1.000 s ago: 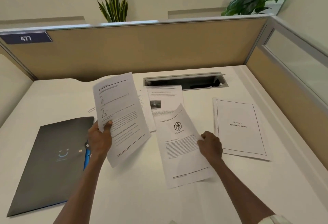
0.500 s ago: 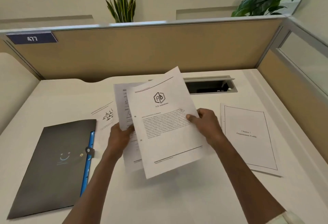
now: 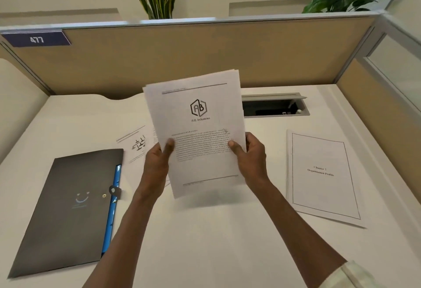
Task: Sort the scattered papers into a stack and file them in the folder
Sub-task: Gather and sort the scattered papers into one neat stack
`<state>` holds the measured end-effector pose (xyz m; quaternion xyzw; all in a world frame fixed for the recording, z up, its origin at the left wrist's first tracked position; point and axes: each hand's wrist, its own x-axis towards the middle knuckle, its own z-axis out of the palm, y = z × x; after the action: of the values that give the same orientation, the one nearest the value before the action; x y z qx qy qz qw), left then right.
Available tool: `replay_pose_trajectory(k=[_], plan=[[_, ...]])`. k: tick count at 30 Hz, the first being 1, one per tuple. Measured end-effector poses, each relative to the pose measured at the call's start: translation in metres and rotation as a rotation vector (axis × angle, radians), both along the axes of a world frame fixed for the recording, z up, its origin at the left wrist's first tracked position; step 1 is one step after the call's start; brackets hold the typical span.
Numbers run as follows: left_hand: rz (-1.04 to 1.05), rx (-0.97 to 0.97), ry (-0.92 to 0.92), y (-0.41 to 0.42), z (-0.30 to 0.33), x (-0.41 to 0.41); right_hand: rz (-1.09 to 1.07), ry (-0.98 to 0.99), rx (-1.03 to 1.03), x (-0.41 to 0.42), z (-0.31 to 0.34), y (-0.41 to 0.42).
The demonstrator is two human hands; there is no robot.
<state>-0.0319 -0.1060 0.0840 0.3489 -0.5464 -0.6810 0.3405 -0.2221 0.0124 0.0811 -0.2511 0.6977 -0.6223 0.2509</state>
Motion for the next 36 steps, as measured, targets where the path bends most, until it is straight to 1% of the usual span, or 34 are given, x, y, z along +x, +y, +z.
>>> replay_pose_trajectory(k=[4, 7, 9, 12, 15, 17, 19, 22, 24, 25, 28, 31, 36], plan=[[0.148, -0.146, -0.043, 0.004, 0.004, 0.004, 0.091, 0.037, -0.034, 0.008, -0.003, -0.002], [0.195, -0.160, -0.053, 0.010, -0.011, 0.016, 0.161, 0.009, -0.024, 0.015, -0.017, 0.001], [0.208, -0.103, -0.120, 0.018, -0.029, 0.025, 0.194, -0.003, 0.040, 0.021, -0.035, 0.007], [0.153, -0.059, -0.208, 0.031, -0.060, 0.034, 0.296, 0.032, 0.212, 0.027, -0.066, 0.017], [0.181, -0.035, -0.241, 0.028, -0.069, 0.039, 0.436, 0.224, 0.357, 0.016, -0.083, 0.021], [0.209, -0.024, -0.229, 0.017, -0.068, 0.044, 0.485, 0.300, 0.358, 0.005, -0.084, 0.016], [0.235, -0.027, -0.213, 0.004, -0.066, 0.052, 0.505, 0.417, 0.362, -0.004, -0.083, 0.008], [0.317, -0.031, -0.209, -0.018, -0.066, 0.066, 0.559, 0.651, 0.464, -0.012, -0.086, -0.013], [0.376, -0.026, -0.217, -0.031, -0.067, 0.076, 0.645, 0.772, 0.517, -0.009, -0.089, -0.031], [0.400, -0.019, -0.215, -0.037, -0.068, 0.080, 0.709, 0.826, 0.564, -0.006, -0.090, -0.040], [0.434, -0.005, -0.204, -0.049, -0.069, 0.090, 0.898, 0.981, 0.787, 0.006, -0.094, -0.063], [0.449, -0.006, -0.171, -0.053, -0.068, 0.094, 0.994, 1.035, 0.945, 0.016, -0.104, -0.069], [0.443, -0.003, -0.144, -0.054, -0.070, 0.096, 0.898, 0.999, 0.933, 0.015, -0.119, -0.053]])
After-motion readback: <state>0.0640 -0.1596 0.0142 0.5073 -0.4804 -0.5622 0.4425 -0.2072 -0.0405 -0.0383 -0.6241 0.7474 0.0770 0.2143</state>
